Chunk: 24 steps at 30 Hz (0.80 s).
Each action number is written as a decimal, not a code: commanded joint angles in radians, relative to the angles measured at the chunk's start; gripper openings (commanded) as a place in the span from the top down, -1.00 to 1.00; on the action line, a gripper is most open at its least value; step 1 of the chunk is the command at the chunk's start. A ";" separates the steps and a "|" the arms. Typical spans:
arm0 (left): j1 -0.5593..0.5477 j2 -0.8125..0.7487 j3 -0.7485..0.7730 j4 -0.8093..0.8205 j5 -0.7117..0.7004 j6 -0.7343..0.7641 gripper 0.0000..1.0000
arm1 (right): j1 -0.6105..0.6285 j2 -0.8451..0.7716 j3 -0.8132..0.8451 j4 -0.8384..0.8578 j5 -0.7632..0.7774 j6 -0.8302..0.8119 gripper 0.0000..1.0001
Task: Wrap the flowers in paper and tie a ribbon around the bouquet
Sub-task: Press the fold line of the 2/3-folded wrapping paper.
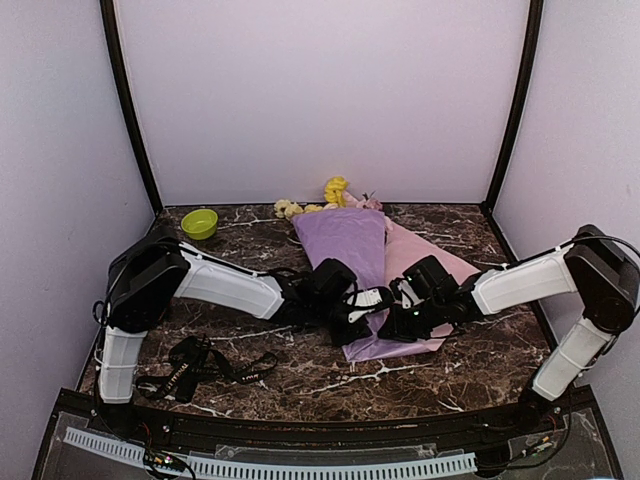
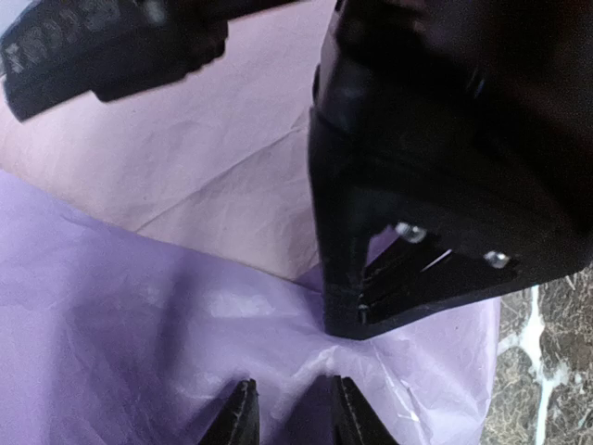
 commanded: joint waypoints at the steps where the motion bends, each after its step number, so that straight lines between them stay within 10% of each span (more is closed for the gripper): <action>1: -0.016 0.041 0.028 -0.020 0.010 0.024 0.45 | -0.002 -0.007 -0.015 -0.013 0.015 0.022 0.80; 13: -0.022 0.062 0.009 -0.047 0.012 0.018 0.47 | -0.015 -0.236 0.022 -0.208 0.149 0.134 0.75; 20: -0.023 0.060 0.009 -0.050 0.027 0.025 0.48 | -0.041 -0.408 0.027 -0.478 0.217 0.338 -0.04; 24: -0.023 0.061 0.007 -0.052 0.012 0.030 0.48 | -0.052 -0.406 0.012 -0.625 0.133 0.540 -0.15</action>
